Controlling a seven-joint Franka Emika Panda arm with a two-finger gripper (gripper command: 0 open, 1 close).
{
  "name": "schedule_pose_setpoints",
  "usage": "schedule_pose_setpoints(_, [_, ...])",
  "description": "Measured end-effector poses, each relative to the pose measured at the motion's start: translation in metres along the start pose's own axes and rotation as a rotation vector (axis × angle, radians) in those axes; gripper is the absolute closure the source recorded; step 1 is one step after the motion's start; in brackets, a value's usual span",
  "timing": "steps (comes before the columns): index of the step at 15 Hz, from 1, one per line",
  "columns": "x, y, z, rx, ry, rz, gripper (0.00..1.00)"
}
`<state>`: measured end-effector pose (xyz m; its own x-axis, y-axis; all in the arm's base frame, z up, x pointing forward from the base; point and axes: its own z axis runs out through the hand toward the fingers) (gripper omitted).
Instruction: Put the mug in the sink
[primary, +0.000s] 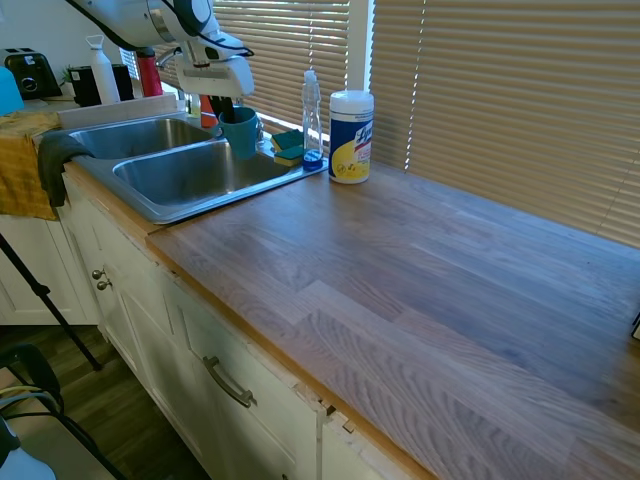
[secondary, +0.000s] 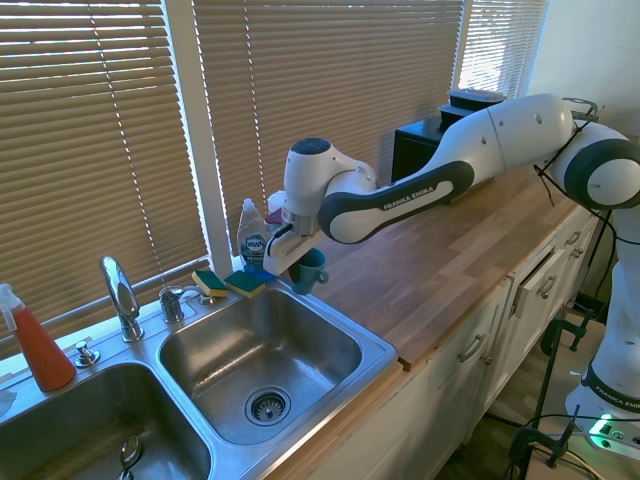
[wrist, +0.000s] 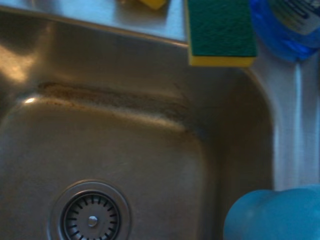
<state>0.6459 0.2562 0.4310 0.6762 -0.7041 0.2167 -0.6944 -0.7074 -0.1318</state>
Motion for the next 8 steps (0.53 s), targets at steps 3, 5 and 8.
schedule_pose_setpoints(3, [-0.029, -0.035, 0.041, -0.006, -0.019, -0.044, 1.00])
schedule_pose_setpoints(5, [-0.039, -0.048, 0.075, -0.012, -0.030, -0.056, 1.00])
schedule_pose_setpoints(8, [-0.049, -0.057, 0.128, -0.054, -0.054, -0.062, 1.00])
